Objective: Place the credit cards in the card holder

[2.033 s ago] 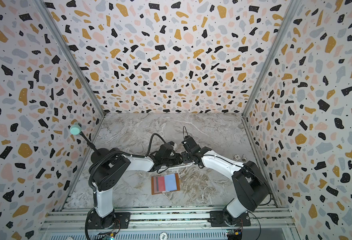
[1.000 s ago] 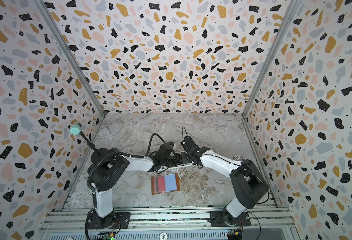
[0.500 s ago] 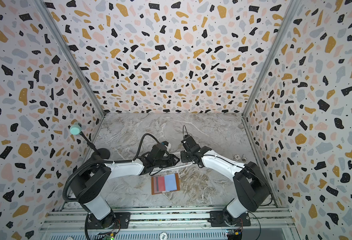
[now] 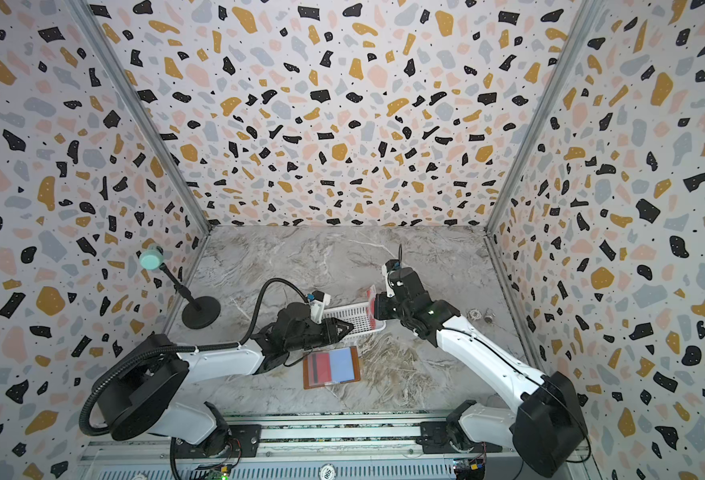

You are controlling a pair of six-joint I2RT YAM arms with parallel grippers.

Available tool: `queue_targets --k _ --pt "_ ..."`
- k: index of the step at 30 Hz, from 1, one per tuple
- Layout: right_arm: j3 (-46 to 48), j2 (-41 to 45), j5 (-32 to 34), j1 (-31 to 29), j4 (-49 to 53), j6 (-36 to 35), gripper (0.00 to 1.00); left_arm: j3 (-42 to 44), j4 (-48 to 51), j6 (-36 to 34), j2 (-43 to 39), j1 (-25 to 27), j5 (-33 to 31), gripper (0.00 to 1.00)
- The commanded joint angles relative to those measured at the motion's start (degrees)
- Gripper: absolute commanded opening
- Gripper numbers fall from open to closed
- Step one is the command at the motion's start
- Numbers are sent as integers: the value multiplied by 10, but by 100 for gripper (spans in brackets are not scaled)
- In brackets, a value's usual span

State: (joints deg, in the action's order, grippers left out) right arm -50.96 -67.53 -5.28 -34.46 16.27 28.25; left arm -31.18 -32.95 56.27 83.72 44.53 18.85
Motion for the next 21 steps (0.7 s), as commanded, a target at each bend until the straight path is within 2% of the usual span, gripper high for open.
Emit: queue_targets --k 1,8,14,21 --pt "26 52 -56 10 -6 14 0 22 -102 30 -34 11 7 38" --pt "90 160 -141 20 -43 49 0 72 -202 66 -61 38 3 40" --pt "142 239 -198 20 -100 106 0 104 -290 91 -70 68 -14 41" --pt "178 280 -241 21 -142 156 0 120 -374 122 -71 89 -16 41"
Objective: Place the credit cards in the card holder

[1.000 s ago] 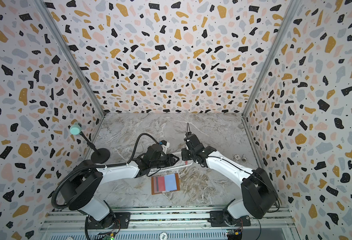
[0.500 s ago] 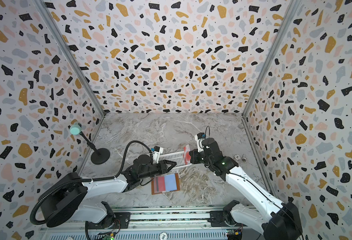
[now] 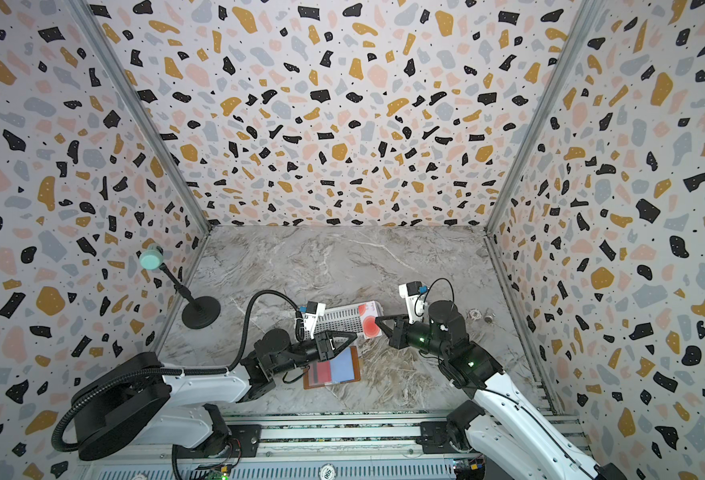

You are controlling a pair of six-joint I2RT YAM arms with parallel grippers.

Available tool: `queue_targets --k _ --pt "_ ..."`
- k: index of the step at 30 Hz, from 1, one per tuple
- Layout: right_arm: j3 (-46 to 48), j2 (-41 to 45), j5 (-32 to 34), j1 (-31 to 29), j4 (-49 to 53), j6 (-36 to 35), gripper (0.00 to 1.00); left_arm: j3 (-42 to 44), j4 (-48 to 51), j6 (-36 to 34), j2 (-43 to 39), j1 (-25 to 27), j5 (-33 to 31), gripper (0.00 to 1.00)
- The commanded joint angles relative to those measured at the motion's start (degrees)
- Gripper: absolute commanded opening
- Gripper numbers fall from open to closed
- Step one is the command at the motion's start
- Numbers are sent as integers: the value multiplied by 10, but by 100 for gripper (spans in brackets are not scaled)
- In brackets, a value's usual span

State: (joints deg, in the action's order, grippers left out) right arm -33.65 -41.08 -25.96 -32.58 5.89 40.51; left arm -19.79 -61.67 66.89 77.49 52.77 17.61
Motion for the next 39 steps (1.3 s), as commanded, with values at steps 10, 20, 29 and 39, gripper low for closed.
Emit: queue_targets --k 10,20,29,39 --pt "36 40 -84 2 -85 75 0 5 -150 48 7 20 1 37" --pt "61 42 -96 2 -121 102 0 0 -164 55 15 24 2 27" --pt "65 35 -66 2 -82 92 1 1 -157 53 7 24 -2 12" --pt "56 32 -45 1 -49 74 19 4 -86 42 -12 22 -11 2"
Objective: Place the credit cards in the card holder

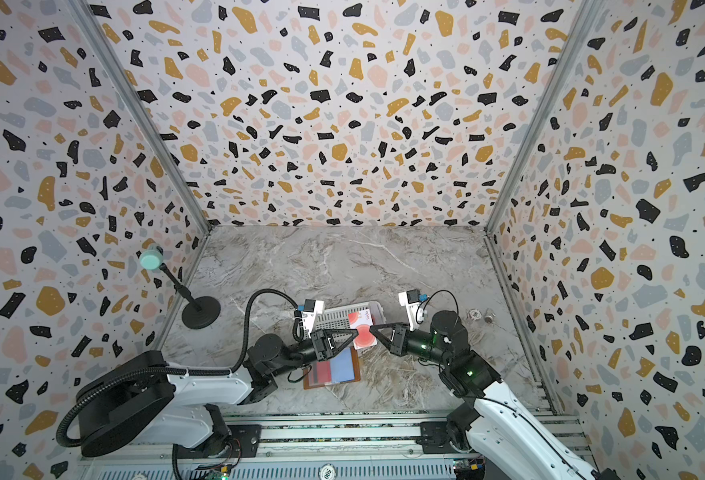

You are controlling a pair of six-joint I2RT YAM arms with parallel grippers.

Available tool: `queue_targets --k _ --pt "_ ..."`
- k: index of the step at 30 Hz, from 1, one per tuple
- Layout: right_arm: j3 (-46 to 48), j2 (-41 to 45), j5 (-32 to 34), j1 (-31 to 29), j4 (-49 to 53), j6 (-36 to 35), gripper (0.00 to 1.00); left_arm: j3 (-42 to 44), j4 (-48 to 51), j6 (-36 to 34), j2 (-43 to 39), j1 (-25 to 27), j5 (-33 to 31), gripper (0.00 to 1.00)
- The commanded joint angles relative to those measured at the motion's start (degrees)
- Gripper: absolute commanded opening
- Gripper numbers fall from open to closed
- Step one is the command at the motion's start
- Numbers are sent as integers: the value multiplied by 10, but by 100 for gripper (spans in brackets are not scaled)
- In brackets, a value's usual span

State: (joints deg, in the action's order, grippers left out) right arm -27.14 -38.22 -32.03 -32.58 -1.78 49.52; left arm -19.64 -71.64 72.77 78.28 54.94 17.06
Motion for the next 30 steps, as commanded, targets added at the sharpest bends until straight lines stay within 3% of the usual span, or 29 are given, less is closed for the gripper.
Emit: queue_targets --k 1,7,14,21,30 --pt "-12 4 24 0 39 -21 20 4 37 -21 -29 -1 -10 2" --pt "-19 5 94 -28 100 -49 23 32 158 -43 -105 -12 -19 4" --pt "-15 -34 200 -119 118 -59 26 69 342 -50 -220 -27 -34 5" --pt "-27 -135 281 -219 100 -56 26 129 408 -25 -298 -36 -53 4" --pt "-53 -262 319 -285 69 -42 24 158 429 -27 -305 -60 -46 3"
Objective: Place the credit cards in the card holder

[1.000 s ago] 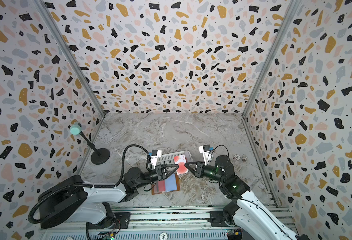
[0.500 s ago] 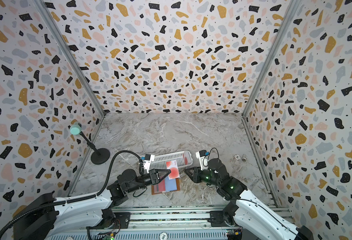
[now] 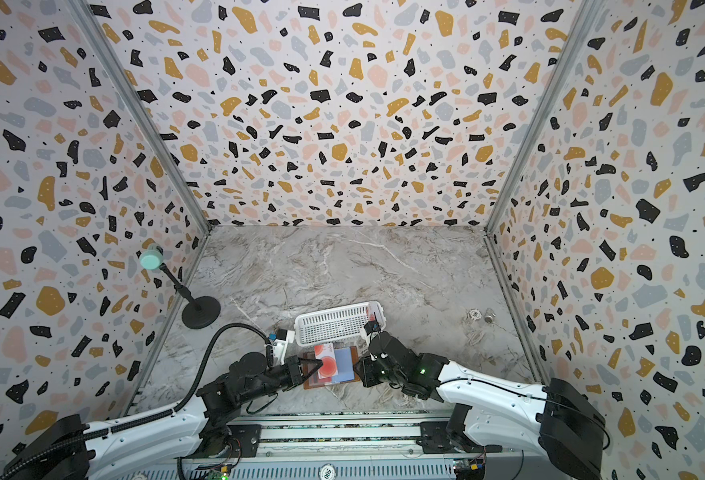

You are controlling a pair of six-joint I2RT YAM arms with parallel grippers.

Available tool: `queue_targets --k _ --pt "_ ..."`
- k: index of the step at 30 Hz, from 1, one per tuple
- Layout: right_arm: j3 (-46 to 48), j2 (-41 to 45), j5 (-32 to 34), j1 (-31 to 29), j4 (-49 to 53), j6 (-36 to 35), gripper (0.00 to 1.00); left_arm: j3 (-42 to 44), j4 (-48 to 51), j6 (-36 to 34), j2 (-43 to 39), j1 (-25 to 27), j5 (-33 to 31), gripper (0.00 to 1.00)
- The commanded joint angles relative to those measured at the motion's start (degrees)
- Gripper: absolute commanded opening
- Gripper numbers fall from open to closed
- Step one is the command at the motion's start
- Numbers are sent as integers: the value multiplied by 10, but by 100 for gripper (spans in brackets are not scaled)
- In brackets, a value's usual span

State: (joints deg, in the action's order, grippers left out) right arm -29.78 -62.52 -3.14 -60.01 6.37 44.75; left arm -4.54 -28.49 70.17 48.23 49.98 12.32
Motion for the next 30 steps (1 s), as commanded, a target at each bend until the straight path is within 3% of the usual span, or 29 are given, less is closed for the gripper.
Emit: queue_targets --k 1,13,30 --pt "-31 -32 37 -13 -11 10 24 8 -2 -5 -3 -16 6 3" --pt "-72 -144 79 -39 5 18 20 4 -26 -26 55 -32 31 3" --pt "-89 -206 96 -44 25 18 20 14 -60 -16 110 -37 36 3"
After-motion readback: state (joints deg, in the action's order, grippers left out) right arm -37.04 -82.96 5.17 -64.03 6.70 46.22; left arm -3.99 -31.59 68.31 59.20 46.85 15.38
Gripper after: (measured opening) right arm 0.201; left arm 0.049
